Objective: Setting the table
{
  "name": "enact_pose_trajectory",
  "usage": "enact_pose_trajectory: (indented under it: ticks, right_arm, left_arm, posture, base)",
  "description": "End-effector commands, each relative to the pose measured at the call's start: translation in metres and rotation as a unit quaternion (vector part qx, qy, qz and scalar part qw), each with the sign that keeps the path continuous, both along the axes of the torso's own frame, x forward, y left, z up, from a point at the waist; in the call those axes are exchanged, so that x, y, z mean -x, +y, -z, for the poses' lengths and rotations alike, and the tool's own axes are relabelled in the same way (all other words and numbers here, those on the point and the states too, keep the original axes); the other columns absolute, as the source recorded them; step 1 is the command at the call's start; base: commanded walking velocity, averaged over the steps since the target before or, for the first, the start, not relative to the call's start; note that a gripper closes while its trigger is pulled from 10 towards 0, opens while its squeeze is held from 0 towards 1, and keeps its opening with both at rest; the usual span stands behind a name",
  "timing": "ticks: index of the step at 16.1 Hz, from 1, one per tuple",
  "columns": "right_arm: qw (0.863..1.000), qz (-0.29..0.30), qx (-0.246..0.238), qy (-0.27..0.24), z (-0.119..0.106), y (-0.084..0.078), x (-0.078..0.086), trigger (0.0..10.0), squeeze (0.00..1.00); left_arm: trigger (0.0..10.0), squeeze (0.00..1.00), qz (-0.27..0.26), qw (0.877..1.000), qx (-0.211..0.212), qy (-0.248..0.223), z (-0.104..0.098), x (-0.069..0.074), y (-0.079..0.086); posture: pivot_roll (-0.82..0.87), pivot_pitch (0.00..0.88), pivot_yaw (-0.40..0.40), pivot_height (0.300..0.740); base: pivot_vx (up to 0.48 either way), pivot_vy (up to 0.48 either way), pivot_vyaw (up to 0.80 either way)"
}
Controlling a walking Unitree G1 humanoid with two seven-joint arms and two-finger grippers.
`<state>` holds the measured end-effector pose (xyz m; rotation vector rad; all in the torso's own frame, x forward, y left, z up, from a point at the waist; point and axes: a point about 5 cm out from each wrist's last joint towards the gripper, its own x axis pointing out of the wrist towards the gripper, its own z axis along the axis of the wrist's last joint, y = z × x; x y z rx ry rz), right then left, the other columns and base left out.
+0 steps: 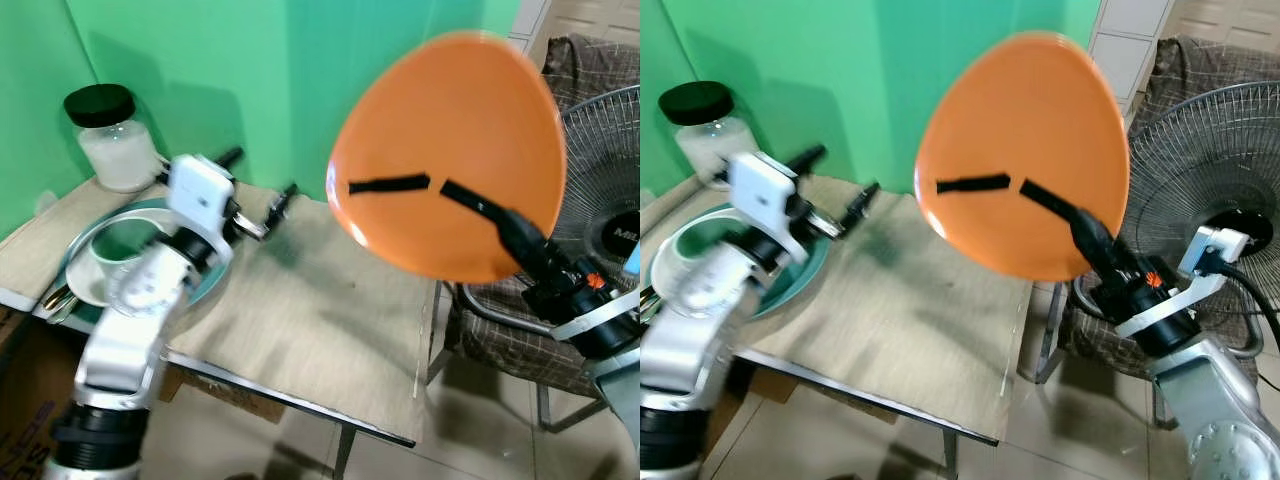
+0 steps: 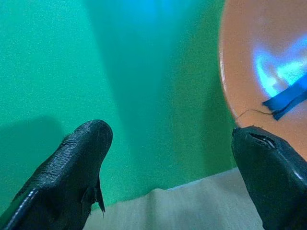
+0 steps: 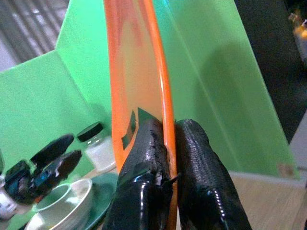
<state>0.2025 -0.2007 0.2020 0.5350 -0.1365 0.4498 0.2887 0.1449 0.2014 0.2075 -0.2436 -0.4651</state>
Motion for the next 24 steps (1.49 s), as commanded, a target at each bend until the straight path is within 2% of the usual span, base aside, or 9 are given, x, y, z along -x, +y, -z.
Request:
enact_pose_trajectory:
  ticks: [1, 3, 7, 12, 15, 18, 20, 21, 24]
  right_arm:
    - [0.999, 0.017, 0.031, -0.03, -0.012, 0.011, 0.009, 10.0, 0.0]
    - [0.995, 0.062, 0.079, -0.021, -0.009, 0.016, 0.013, 10.0, 0.0]
    - [0.987, 0.15, 0.05, -0.002, -0.006, 0.016, 0.011, 10.0, 0.0]
    - [0.969, 0.213, 0.123, 0.002, -0.013, 0.005, 0.01, 10.0, 0.0]
    - [0.963, 0.233, 0.132, 0.01, -0.018, 0.005, 0.007, 10.0, 0.0]
    - [0.974, 0.173, 0.142, 0.013, -0.02, 0.017, -0.005, 10.0, 0.0]
    - [0.973, 0.181, 0.14, -0.02, -0.028, 0.009, -0.019, 10.0, 0.0]
    - [0.968, 0.174, 0.171, -0.064, -0.039, 0.008, -0.024, 10.0, 0.0]
    - [0.969, 0.164, 0.156, -0.096, -0.042, 0.006, -0.027, 10.0, 0.0]
  left_arm:
    - [10.0, 0.0, -0.017, 1.0, 0.005, 0.004, 0.002, 0.003, -0.005]
    - [10.0, 0.0, -0.045, 0.999, 0.005, 0.012, 0.009, 0.006, -0.008]
    - [10.0, 0.0, -0.069, 0.996, 0.004, 0.049, 0.023, 0.012, -0.022]
    - [10.0, 0.0, -0.089, 0.994, 0.002, 0.06, 0.018, 0.008, -0.019]
    - [10.0, 0.0, -0.084, 0.994, -0.005, 0.066, 0.014, 0.002, -0.024]
    - [10.0, 0.0, -0.036, 0.997, -0.014, 0.07, 0.019, -0.001, -0.039]
    - [10.0, 0.0, -0.094, 0.994, 0.041, 0.044, 0.013, -0.014, -0.031]
    - [10.0, 0.0, -0.124, 0.991, 0.033, 0.039, 0.018, -0.012, -0.026]
    - [10.0, 0.0, -0.149, 0.987, 0.041, 0.05, 0.028, -0.002, -0.014]
  posture:
    - [-0.01, 0.0, 0.012, 0.74]
    - [-0.02, 0.0, 0.021, 0.74]
    - [-0.01, 0.0, 0.025, 0.74]
    - [-0.01, 0.0, 0.026, 0.74]
    - [-0.03, 0.012, 0.006, 0.74]
    - [-0.02, 0.027, -0.017, 0.74]
    - [-0.02, 0.0, -0.02, 0.74]
    - [0.0, 0.0, -0.021, 0.74]
    - [0.02, 0.0, -0.013, 0.74]
  base:
    - [0.0, 0.0, 0.0]
    - [0.0, 0.0, 0.0]
    - [0.0, 0.0, -0.23]
    - [0.0, 0.0, -0.74]
    - [0.0, 0.0, -0.8]
    - [0.0, 0.0, -0.8]
    - [0.0, 0.0, -0.8]
    - [0.0, 0.0, -0.8]
    - [0.0, 0.0, -0.8]
